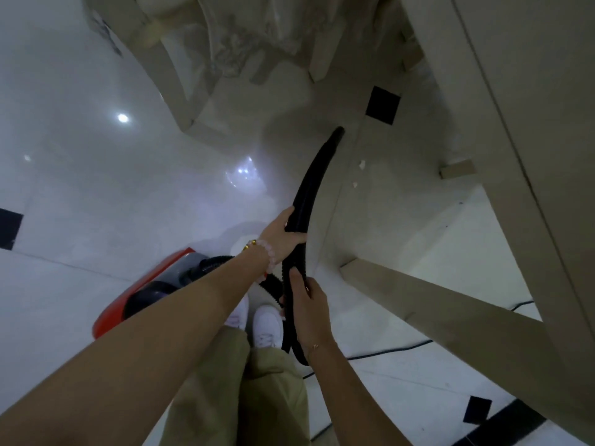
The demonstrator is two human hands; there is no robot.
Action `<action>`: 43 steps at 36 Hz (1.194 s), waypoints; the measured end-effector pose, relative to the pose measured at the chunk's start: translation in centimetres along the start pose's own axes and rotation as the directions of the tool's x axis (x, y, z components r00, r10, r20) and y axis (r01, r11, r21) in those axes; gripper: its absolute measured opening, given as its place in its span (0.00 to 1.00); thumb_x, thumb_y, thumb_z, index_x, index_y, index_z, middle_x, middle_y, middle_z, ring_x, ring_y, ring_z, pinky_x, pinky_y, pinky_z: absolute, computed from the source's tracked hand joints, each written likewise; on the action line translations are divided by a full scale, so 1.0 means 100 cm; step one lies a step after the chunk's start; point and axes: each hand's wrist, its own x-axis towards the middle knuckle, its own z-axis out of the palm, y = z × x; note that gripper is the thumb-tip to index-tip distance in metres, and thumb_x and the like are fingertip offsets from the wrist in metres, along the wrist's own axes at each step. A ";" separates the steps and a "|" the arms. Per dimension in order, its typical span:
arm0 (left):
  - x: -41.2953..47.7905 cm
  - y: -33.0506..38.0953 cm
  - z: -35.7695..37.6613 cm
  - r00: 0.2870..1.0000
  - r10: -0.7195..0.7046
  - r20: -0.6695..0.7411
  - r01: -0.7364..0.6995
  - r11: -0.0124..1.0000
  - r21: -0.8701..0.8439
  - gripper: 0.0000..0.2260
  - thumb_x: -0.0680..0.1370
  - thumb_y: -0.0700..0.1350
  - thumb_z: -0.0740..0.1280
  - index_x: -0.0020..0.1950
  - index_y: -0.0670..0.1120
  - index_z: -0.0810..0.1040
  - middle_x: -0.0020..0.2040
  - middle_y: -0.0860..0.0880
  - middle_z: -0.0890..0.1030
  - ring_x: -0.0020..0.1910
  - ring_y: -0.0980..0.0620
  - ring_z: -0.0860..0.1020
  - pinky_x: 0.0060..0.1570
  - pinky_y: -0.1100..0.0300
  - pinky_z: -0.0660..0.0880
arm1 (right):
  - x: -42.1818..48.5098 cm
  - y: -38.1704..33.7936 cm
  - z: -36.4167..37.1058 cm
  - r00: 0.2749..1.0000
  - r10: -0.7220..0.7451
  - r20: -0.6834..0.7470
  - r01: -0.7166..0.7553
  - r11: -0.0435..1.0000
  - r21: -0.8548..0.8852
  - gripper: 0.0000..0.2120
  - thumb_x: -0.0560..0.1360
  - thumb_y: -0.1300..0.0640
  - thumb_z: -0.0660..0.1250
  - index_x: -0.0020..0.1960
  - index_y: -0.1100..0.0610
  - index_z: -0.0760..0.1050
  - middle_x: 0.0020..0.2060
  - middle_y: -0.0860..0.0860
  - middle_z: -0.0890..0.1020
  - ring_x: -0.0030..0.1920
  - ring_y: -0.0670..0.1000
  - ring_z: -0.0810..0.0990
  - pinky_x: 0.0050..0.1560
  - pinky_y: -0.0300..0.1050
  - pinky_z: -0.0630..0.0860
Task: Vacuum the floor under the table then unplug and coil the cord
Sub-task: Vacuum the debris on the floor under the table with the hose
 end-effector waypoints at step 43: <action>-0.032 0.006 0.034 0.987 -0.099 0.128 0.045 0.927 0.373 0.31 0.77 0.39 0.64 0.77 0.49 0.55 0.72 0.41 0.67 0.67 0.43 0.70 0.64 0.56 0.69 | -0.039 0.031 -0.002 0.999 0.034 -0.007 -0.033 0.993 0.112 0.14 0.79 0.40 0.55 0.45 0.47 0.72 0.48 0.58 0.81 0.51 0.59 0.81 0.58 0.57 0.76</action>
